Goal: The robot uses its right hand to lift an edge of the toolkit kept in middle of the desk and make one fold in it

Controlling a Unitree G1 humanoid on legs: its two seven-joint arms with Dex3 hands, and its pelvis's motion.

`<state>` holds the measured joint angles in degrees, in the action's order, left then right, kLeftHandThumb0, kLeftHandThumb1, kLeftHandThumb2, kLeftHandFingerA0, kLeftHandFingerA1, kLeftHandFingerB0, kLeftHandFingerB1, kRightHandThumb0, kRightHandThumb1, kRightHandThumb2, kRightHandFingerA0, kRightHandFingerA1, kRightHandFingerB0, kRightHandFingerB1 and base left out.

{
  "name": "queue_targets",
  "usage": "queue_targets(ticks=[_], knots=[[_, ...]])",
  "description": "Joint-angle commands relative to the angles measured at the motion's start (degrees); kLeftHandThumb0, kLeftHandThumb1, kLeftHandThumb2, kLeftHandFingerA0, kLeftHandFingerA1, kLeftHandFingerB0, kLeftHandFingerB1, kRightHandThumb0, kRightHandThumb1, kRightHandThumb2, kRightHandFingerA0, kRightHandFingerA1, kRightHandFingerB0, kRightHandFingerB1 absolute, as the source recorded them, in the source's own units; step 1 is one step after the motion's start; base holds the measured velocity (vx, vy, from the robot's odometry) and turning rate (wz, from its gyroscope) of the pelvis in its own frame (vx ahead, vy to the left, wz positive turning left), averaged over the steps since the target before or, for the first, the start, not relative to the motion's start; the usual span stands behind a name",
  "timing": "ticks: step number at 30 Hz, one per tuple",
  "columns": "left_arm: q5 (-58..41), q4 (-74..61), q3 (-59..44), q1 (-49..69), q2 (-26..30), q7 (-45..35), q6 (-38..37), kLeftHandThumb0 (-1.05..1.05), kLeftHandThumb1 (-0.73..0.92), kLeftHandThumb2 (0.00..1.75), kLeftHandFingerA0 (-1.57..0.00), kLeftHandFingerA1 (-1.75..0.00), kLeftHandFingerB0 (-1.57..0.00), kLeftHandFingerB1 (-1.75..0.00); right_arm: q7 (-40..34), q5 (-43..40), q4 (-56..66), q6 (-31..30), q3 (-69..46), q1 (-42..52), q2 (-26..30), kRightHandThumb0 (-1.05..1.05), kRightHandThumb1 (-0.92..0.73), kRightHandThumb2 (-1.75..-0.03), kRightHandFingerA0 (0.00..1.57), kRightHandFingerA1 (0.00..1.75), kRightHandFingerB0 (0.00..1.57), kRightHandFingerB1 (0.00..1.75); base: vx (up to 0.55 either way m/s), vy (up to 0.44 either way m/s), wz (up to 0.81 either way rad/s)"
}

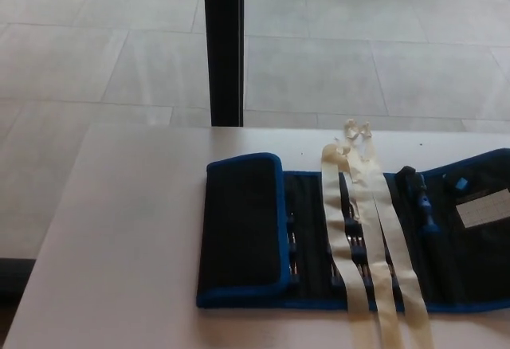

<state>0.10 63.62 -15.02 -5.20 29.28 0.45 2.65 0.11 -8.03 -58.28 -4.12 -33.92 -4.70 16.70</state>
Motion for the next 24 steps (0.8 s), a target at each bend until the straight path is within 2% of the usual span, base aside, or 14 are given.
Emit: queue_targets(ticks=[1,2,3,6,7,10,12,13,15,18,19,21,22,24], knots=[[-7.46,7.45,-9.08,-4.92,7.14,0.66,2.18,-0.58,0.74,0.62,-0.67,-0.72,-0.49,-0.55,-1.28,-19.72,-6.30,-4.94,-18.47,-5.68,7.25,-0.43,-0.63,-0.69,1.02,1.37,0.69,0.80,0.00,0.000,0.00],[-7.17,7.57,-9.12,-5.09,7.09,0.69,2.23,-0.58,0.75,0.61,-0.67,-0.74,-0.48,-0.54,-1.68,-20.43,-5.67,-4.59,-19.96,-5.47,7.40,-0.46,-0.64,-0.67,0.98,1.38,0.67,0.85,0.00,0.000,0.00],[-7.01,7.64,-9.19,-5.35,7.03,0.83,2.35,-0.58,0.74,0.62,-0.73,-0.85,-0.49,-0.56,-3.33,-21.64,-4.24,-5.59,-22.00,-5.79,7.99,-0.52,-0.70,-0.68,0.75,1.48,0.27,0.82,0.00,0.000,0.00],[-6.28,7.94,-9.12,-5.34,6.77,1.15,2.50,-0.59,0.75,0.62,-0.75,-0.83,-0.48,-0.54,-7.22,-23.78,-2.02,-7.52,-26.47,-7.01,9.69,-0.51,-0.69,-0.71,0.72,1.49,0.28,0.82,0.00,0.000,0.00],[-6.50,8.22,-9.62,-4.45,6.57,1.16,2.03,-0.58,0.75,0.62,-0.73,-0.77,-0.48,-0.53,-7.93,-23.84,-4.41,-6.93,-27.60,-8.87,12.40,-0.59,-0.81,-0.64,0.47,1.38,0.04,0.66,0.00,0.000,0.00],[-6.75,8.55,-10.56,-4.29,6.40,1.15,1.69,-0.57,0.74,0.61,-0.70,-0.71,-0.49,-0.53,-6.09,-25.51,-7.15,-7.32,-30.83,-12.85,16.96,-0.61,-0.88,-0.60,0.34,1.33,0.03,0.67,0.00,0.000,0.00],[-6.81,8.50,-10.83,-4.48,6.42,1.16,1.69,-0.57,0.73,0.62,-0.65,-0.69,-0.49,-0.55,-8.38,-25.16,-6.75,-6.62,-31.75,-15.85,18.49,-0.65,-0.84,-0.60,0.38,1.47,0.14,0.93,0.00,0.000,0.00],[-7.05,8.52,-11.21,-4.44,6.36,1.11,1.38,-0.57,0.74,0.61,-0.69,-0.73,-0.52,-0.57,-9.01,-24.71,-4.11,-7.21,-31.55,-18.32,19.21,-0.67,-0.81,-0.63,0.25,1.31,0.06,0.87,0.00,0.000,0.00],[-6.82,8.62,-11.33,-4.34,6.42,1.05,1.29,-0.57,0.74,0.61,-0.69,-0.73,-0.52,-0.57,-8.92,-24.31,-4.15,-7.36,-32.11,-18.36,19.34,-0.67,-0.81,-0.63,0.25,1.31,0.06,0.87,0.00,0.000,0.00],[-6.48,9.11,-11.49,-4.49,6.54,1.02,1.19,-0.57,0.73,0.61,-0.70,-0.72,-0.52,-0.54,-12.65,-22.84,-1.21,-7.27,-31.30,-23.72,20.16,-0.71,-0.74,-0.64,0.73,1.31,0.26,0.82,0.00,0.000,0.00],[-6.31,9.32,-11.46,-4.54,6.55,0.90,1.09,-0.58,0.73,0.62,-0.68,-0.72,-0.50,-0.54,-13.49,-22.39,0.07,-7.46,-30.85,-25.06,20.05,-0.69,-0.73,-0.62,0.61,1.15,0.34,0.82,0.00,0.000,0.00],[-5.88,9.57,-11.28,-4.52,6.57,0.83,0.85,-0.58,0.73,0.62,-0.71,-0.71,-0.52,-0.55,-12.83,-23.30,4.31,-7.36,-31.05,-25.91,18.39,-0.67,-0.74,-0.62,0.52,1.19,0.23,0.76,0.00,0.000,0.00],[-5.84,9.78,-11.31,-4.75,6.51,1.06,0.99,-0.57,0.73,0.62,-0.70,-0.71,-0.53,-0.57,-13.09,-24.63,7.87,-7.13,-31.70,-27.19,16.98,-0.65,-0.67,-0.61,0.55,1.01,0.11,0.67,0.00,0.000,0.00],[-6.23,9.73,-11.62,-4.73,6.42,0.94,1.09,-0.57,0.73,0.62,-0.72,-0.75,-0.50,-0.55,-12.81,-23.34,14.92,-6.40,-28.85,-28.46,14.47,-0.65,-0.64,-0.60,0.53,0.77,0.17,0.56,0.00,0.000,0.00]])
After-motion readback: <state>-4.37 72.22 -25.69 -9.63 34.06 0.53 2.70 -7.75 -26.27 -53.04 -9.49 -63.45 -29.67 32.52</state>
